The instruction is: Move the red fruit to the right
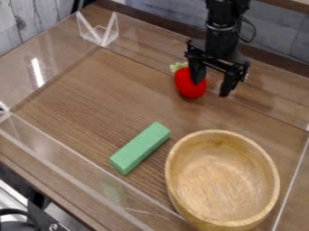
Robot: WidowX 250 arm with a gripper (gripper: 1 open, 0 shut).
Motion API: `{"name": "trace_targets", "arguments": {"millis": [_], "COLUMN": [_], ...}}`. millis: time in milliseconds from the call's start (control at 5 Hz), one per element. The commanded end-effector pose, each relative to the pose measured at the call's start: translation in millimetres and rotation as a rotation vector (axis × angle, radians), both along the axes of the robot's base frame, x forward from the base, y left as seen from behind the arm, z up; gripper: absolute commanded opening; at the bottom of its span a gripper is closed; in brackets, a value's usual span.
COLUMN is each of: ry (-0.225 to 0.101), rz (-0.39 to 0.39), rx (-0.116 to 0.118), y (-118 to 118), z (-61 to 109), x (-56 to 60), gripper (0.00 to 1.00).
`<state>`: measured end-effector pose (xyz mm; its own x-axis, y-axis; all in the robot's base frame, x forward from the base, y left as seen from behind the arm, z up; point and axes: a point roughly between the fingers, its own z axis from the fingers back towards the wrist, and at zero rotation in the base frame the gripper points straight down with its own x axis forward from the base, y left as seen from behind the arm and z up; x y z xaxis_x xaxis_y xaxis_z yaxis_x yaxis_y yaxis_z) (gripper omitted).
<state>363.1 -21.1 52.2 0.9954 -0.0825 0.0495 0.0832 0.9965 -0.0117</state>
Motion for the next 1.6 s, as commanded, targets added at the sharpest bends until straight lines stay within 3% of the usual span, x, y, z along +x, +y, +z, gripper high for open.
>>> {"name": "trace_targets", "arguments": {"millis": [0, 800, 1000, 1400], "ry": [-0.083, -0.059, -0.051, -0.037], "rz": [0.042, 0.068, 0.012, -0.06], "rx": [0.006, 0.024, 0.025, 0.005], "y": [6.4, -0.1, -8.2, -29.5], "z": [22.8, 12.3, 7.9, -2.2], "x": [11.4, 15.2, 9.6, 4.6], "gripper": [1.0, 1.0, 0.0, 0.0]}}
